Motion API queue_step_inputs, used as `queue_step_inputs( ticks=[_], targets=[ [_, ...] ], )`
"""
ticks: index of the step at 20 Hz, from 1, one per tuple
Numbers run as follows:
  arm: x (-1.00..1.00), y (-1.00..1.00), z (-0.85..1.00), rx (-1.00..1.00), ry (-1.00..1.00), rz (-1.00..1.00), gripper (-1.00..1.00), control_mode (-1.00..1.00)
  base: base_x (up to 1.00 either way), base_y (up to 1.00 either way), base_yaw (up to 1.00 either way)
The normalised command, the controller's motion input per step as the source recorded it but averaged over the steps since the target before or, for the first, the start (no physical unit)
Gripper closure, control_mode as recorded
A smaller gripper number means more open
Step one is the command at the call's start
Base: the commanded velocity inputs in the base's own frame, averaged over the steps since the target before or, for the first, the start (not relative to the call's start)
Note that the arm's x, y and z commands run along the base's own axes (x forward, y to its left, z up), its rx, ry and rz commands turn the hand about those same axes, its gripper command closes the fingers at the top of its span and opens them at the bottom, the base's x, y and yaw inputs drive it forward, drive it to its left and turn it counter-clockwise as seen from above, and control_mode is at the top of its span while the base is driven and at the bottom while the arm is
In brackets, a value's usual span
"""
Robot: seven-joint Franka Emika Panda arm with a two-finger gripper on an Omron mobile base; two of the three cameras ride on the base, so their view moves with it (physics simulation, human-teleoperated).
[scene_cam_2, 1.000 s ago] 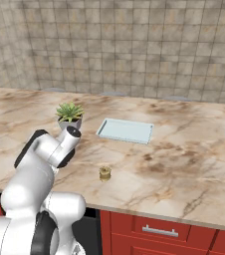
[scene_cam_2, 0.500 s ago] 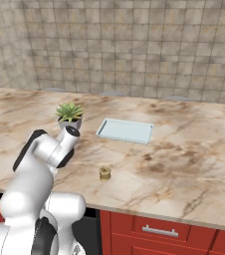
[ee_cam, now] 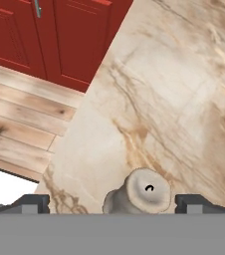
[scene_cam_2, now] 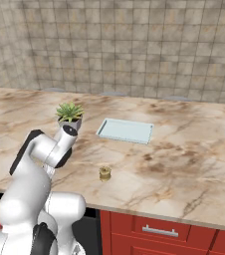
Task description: Pick the candle and candle from the dining table and place them in the open cabinet. Close the cabinet after placing the objects.
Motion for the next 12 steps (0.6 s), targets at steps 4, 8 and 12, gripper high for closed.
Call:
queue_step_inputs(
  ticks=[4, 8, 12],
  targets=[
    [0.12, 0.00, -0.20, 0.00, 0.00, 0.00, -1.00, -1.00, 0.00, 0.00, 0.00],
    [0.08, 0.00, -0.28, 0.00, 0.00, 0.00, -1.00, -1.00, 0.00, 0.00, 0.00],
    [0.04, 0.00, -0.35, 0.00, 0.00, 0.00, -1.00, -1.00, 0.00, 0.00, 0.00]
  ],
)
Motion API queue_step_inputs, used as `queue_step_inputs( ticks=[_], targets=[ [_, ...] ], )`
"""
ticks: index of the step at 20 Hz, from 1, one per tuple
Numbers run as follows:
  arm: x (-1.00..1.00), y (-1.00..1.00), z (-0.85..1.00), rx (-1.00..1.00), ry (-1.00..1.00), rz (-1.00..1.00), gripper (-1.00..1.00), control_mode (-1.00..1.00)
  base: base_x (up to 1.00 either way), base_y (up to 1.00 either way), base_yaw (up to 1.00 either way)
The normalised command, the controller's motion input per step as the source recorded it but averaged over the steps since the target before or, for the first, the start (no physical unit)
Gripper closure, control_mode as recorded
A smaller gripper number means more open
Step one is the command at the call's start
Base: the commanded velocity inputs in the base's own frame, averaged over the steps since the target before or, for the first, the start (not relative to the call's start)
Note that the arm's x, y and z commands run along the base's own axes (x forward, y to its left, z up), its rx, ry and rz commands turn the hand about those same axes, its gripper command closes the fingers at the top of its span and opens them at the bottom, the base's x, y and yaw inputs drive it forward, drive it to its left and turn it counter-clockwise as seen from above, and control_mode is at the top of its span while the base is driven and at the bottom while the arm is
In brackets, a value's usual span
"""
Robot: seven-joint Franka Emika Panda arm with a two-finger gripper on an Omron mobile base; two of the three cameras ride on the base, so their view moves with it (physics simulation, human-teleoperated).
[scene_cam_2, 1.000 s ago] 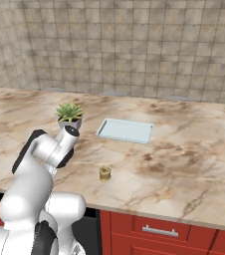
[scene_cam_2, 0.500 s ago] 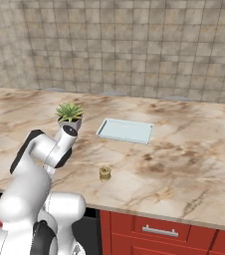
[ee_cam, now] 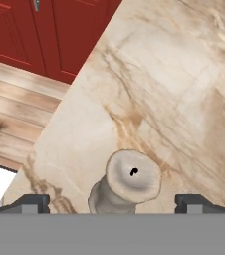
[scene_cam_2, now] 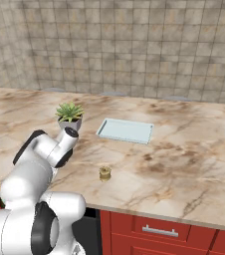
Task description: Pick the candle and candle from the dining table and place them in the open cabinet. Close the cabinet after placing the objects.
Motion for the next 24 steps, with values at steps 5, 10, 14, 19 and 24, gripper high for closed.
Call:
queue_step_inputs(
  ticks=[5, 10, 14, 19, 24],
  targets=[
    [0.05, 0.00, -0.30, 0.00, 0.00, 0.00, -1.00, -1.00, 0.00, 0.00, 0.00],
    [-0.01, 0.05, -0.18, 0.00, 0.00, 0.00, -1.00, -1.00, 0.00, 0.00, 0.00],
    [-0.21, 0.15, -0.16, 0.00, -0.04, 0.02, -1.00, -1.00, 0.00, 0.00, 0.00],
    [-0.21, 0.13, -0.07, 0.00, -0.04, 0.02, -1.00, -1.00, 0.00, 0.00, 0.00],
    [-0.08, 0.05, 0.00, 0.00, -0.02, 0.01, -1.00, -1.00, 0.00, 0.00, 0.00]
  ],
)
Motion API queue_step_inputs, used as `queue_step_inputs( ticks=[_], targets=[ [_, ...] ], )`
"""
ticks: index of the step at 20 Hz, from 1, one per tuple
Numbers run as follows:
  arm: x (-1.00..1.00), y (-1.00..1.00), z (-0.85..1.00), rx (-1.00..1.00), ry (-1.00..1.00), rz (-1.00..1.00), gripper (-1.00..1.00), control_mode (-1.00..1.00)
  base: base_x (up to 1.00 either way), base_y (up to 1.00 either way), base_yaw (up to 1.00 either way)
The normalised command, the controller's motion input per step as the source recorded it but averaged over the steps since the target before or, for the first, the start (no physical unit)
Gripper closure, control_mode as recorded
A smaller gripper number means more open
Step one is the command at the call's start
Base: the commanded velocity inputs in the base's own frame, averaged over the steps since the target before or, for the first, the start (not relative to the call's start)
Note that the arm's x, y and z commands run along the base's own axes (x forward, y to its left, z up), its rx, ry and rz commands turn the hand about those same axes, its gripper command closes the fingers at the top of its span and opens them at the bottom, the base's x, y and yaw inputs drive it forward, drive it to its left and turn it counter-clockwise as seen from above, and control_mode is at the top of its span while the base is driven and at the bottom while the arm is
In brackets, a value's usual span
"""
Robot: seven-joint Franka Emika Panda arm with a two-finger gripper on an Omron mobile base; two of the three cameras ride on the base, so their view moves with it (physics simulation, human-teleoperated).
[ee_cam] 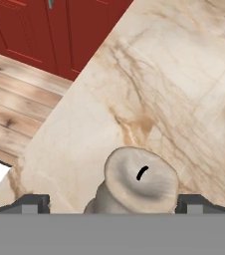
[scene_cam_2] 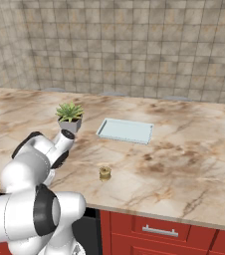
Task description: Pick the candle and candle from the dining table and place them in the open cabinet. Close the cabinet after placing the objects.
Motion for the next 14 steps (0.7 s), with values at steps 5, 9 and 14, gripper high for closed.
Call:
queue_step_inputs(
  ticks=[5, 9, 14],
  targets=[
    [-0.02, 0.09, -0.05, 0.00, -0.01, 0.00, -1.00, -1.00, 0.00, 0.00, 0.00],
    [0.00, 0.15, -0.12, 0.00, 0.00, 0.01, -1.00, -1.00, 0.00, 0.00, 0.00],
    [-0.03, 0.20, -0.16, 0.00, 0.00, 0.00, 1.00, -1.00, 0.00, 0.00, 0.00]
  ],
)
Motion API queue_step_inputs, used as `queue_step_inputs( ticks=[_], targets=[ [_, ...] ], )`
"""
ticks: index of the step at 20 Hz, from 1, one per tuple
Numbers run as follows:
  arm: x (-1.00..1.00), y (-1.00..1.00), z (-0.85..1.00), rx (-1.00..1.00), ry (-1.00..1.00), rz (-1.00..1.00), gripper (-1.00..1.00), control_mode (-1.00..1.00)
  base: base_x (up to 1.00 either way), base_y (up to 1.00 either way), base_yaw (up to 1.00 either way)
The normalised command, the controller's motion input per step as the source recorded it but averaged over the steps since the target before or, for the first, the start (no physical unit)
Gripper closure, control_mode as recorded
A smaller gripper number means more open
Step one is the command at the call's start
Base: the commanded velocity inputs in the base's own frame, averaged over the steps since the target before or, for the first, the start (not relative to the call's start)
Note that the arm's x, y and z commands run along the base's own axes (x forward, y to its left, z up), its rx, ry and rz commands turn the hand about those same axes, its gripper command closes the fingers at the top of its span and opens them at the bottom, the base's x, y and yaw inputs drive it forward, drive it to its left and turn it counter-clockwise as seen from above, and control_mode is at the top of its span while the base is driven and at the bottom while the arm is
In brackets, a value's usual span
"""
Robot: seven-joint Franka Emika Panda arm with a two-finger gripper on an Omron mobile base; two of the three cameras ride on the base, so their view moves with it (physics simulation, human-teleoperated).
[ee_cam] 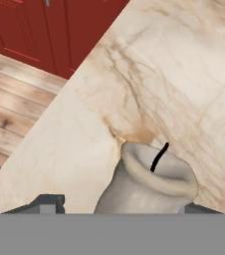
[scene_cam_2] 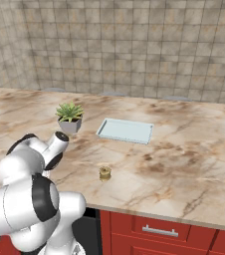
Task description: Pick the candle and candle from the dining table and place them in the open cabinet. Close the cabinet after placing the objects.
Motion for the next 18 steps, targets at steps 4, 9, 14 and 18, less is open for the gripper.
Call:
queue_step_inputs(
  ticks=[4, 9, 14, 18],
  targets=[
    [-0.02, 0.01, -0.05, 0.00, 0.00, 0.00, 1.00, -1.00, 0.00, 0.00, 0.00],
    [-0.11, 0.00, 0.04, 0.05, -0.03, 0.00, 1.00, -1.00, 0.00, 0.00, 0.00],
    [-0.17, -0.01, 0.49, 0.20, -0.03, 0.00, 1.00, -1.00, 0.00, 0.00, 0.00],
    [-0.13, 0.00, 0.62, 0.23, -0.01, 0.00, 1.00, -1.00, 0.00, 0.00, 0.00]
  ],
)
